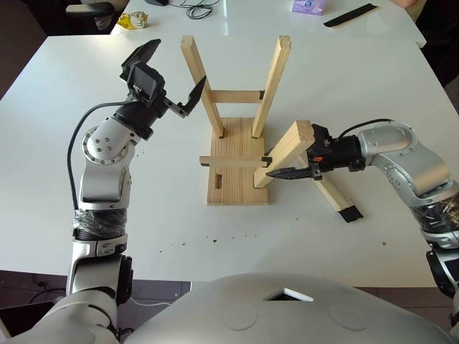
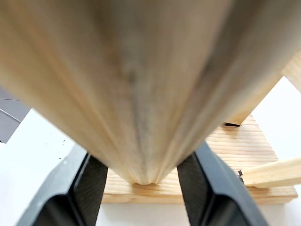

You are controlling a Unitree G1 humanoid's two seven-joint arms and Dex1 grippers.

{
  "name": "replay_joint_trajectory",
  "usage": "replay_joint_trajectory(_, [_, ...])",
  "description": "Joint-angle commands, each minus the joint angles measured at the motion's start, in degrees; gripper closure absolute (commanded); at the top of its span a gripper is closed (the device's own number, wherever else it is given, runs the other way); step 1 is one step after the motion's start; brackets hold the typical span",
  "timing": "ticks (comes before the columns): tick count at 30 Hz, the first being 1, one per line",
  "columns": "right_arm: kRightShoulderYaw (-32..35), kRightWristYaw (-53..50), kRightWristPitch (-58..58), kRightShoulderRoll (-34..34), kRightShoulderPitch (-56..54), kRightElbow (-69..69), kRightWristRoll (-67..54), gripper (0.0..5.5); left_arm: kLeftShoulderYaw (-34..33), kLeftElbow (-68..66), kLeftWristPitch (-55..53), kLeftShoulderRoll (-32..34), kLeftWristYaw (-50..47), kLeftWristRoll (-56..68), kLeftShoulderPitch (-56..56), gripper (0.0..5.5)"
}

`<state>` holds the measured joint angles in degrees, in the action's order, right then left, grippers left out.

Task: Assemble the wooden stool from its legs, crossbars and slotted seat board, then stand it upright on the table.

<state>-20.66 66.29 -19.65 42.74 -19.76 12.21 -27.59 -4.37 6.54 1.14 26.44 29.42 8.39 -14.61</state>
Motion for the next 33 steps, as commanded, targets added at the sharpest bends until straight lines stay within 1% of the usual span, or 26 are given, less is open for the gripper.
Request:
replay_joint_trajectory(1, [-9.2, 1.0, -4.3, 2.7, 9.4, -2.8, 7.9, 3.46, 0.1, -0.1, -0.4, 0.0, 0.1, 0.0, -0.4, 0.10])
replay_joint_trajectory(8, [-6.5, 2.4, -9.6, 1.8, 4.5, -7.1, 3.1, 3.46, 0.2, -0.2, -0.2, -0.2, -0.1, -0.2, -0.4, 0.10])
replay_joint_trajectory(12, [-4.5, 4.4, -12.2, 6.2, 7.4, -4.8, -0.4, 3.46, -0.2, 0.5, -0.3, -0.2, -0.7, -0.2, 0.2, 0.10])
replay_joint_trajectory(17, [-0.9, 4.4, -13.3, 14.5, 17.1, 3.2, -4.9, 3.46, -1.0, 0.8, 0.0, -0.2, -1.5, -0.2, 0.8, 0.10])
replay_joint_trajectory(21, [0.1, 3.5, -12.2, 16.7, 21.1, 5.1, -5.9, 3.46, -1.7, 1.9, -0.3, -0.2, -2.4, -0.4, 1.4, 0.10])
replay_joint_trajectory(24, [0.4, 1.2, -12.3, 15.0, 21.0, 5.0, -5.9, 3.46, -1.8, 1.5, -0.1, -0.2, -2.4, -0.5, 0.8, 0.10])
replay_joint_trajectory(28, [-0.3, -6.0, -11.5, 8.6, 18.2, 1.4, -3.0, 3.46, -1.4, 1.1, 0.0, -0.4, -2.3, -0.5, 0.2, 0.10])
replay_joint_trajectory(29, [-1.2, -7.8, -10.9, 6.9, 17.5, -0.2, -1.4, 3.08, -1.4, 1.1, 0.1, -0.4, -2.3, -0.5, 0.3, 0.10])
replay_joint_trajectory(31, [-2.4, -10.2, -10.4, 4.8, 17.4, -1.9, 0.8, 2.72, -1.2, 0.7, 0.2, -0.4, -2.2, -0.4, 0.0, 0.10])
replay_joint_trajectory(33, [-2.1, -11.9, -10.6, 3.5, 18.3, -2.1, 2.6, 2.47, -1.1, 0.2, 0.3, -0.3, -2.0, -0.3, -0.3, 0.10])
